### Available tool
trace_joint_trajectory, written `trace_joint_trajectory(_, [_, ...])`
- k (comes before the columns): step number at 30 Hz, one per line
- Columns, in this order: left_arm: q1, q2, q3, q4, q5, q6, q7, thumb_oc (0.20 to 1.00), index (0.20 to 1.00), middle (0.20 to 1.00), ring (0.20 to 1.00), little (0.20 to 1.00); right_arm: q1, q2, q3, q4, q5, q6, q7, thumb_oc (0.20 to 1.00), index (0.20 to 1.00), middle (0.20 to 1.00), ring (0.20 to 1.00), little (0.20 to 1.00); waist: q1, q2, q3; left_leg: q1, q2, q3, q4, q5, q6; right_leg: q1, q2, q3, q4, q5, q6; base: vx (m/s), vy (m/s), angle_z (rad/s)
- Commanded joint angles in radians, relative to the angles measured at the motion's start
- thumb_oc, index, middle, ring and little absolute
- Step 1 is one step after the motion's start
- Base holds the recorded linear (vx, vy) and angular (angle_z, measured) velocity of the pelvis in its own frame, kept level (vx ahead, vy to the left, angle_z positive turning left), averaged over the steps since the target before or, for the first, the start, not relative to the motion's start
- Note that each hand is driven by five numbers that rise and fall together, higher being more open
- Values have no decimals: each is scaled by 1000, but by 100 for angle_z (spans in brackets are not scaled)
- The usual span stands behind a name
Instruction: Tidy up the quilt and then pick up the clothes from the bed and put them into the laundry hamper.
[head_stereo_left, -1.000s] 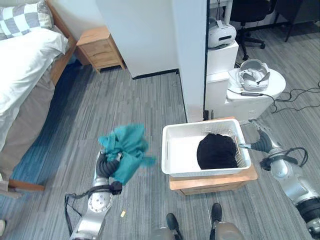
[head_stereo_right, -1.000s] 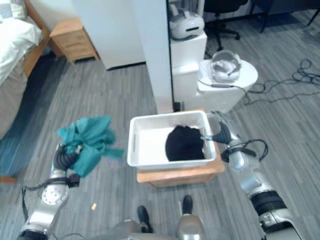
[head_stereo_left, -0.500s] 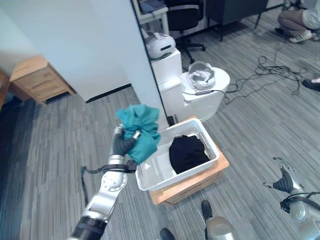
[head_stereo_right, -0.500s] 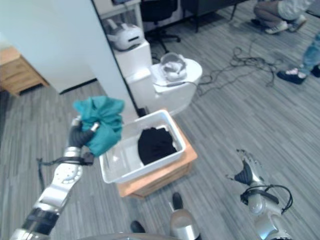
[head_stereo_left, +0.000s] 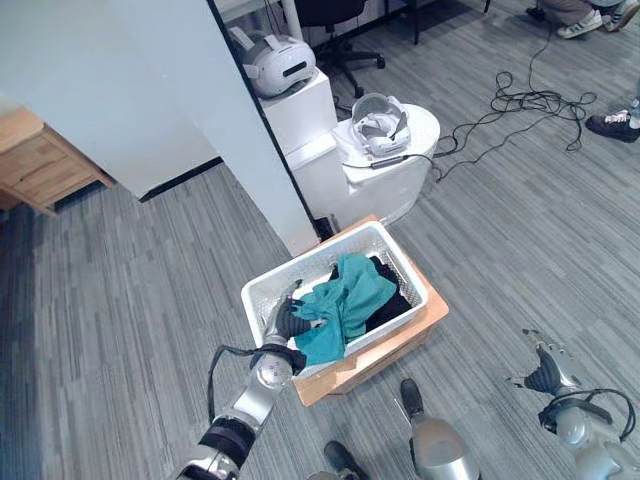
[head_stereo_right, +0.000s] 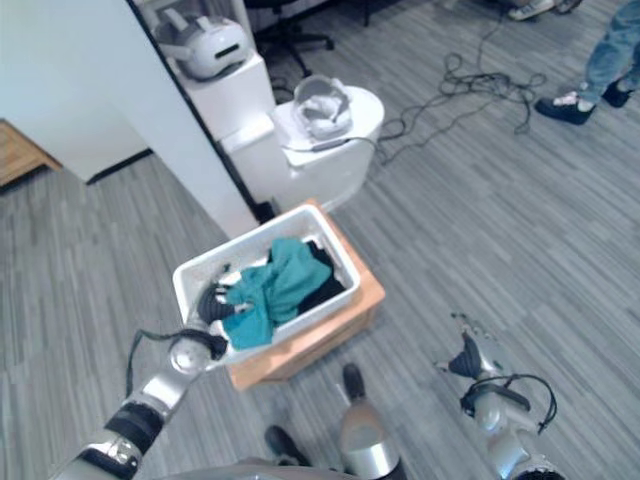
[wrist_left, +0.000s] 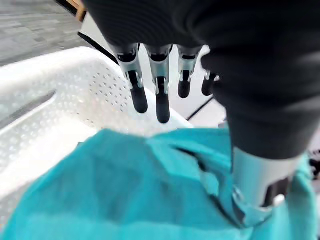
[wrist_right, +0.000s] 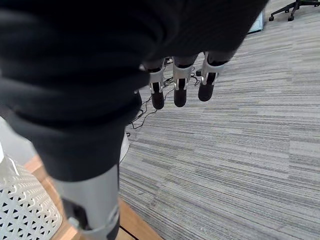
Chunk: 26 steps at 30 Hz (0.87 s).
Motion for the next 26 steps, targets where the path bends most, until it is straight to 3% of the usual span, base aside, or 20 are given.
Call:
trace_joint_trajectory(1, [25, 97, 124, -39, -110, -66, 47, 1000, 1000, 1000, 1000, 1000, -41, 13, 29, 23, 28, -7, -17, 1000, 1000, 1000, 1000, 1000, 18, -72, -31, 45, 58, -67, 1, -38, -71, 92, -54, 8, 19, -208, 88, -16, -6, 4])
trace_joint_trajectory(11, [119, 99, 262, -21, -285, -100, 81, 1000, 1000, 1000, 1000, 1000, -85, 55, 60, 240, 65, 28, 12, 1000, 1000, 1000, 1000, 1000, 73, -99, -62, 72, 57, -95, 1, -45, -67, 131, -54, -14, 29, -216, 87, -13, 9, 11])
trace_joint_trajectory(12, [158, 77, 294, 64, -319, -89, 82, 1000, 1000, 1000, 1000, 1000, -102, 73, 78, 320, 78, 35, 20, 1000, 1000, 1000, 1000, 1000, 96, -113, -69, 78, 57, -105, 1, -47, -65, 140, -57, -23, 29, -217, 87, 8, -10, 12])
trace_joint_trajectory(16, [194, 36, 286, 223, -319, -59, 62, 1000, 1000, 1000, 1000, 1000, -119, 110, 94, 418, 94, 44, 28, 1000, 1000, 1000, 1000, 1000, 113, -121, -73, 83, 55, -112, 1, -51, -61, 149, -61, -27, 31, -220, 87, 5, 6, 5])
trace_joint_trajectory(22, [202, -16, 226, 555, -191, 19, 33, 1000, 1000, 1000, 1000, 1000, -170, 219, 127, 630, 196, 45, 40, 1000, 1000, 1000, 1000, 1000, 126, -127, -80, 84, 49, -121, 1, -57, -55, 150, -62, -21, 33, -222, 86, 2, 7, 3])
trace_joint_trajectory(26, [199, -40, 207, 662, -155, 41, 19, 1000, 1000, 1000, 1000, 1000, -201, 265, 145, 740, 238, 53, 49, 1000, 1000, 1000, 1000, 1000, 137, -127, -90, 82, 47, -125, 1, -61, -53, 149, -63, -22, 31, -221, 85, 0, 7, 2])
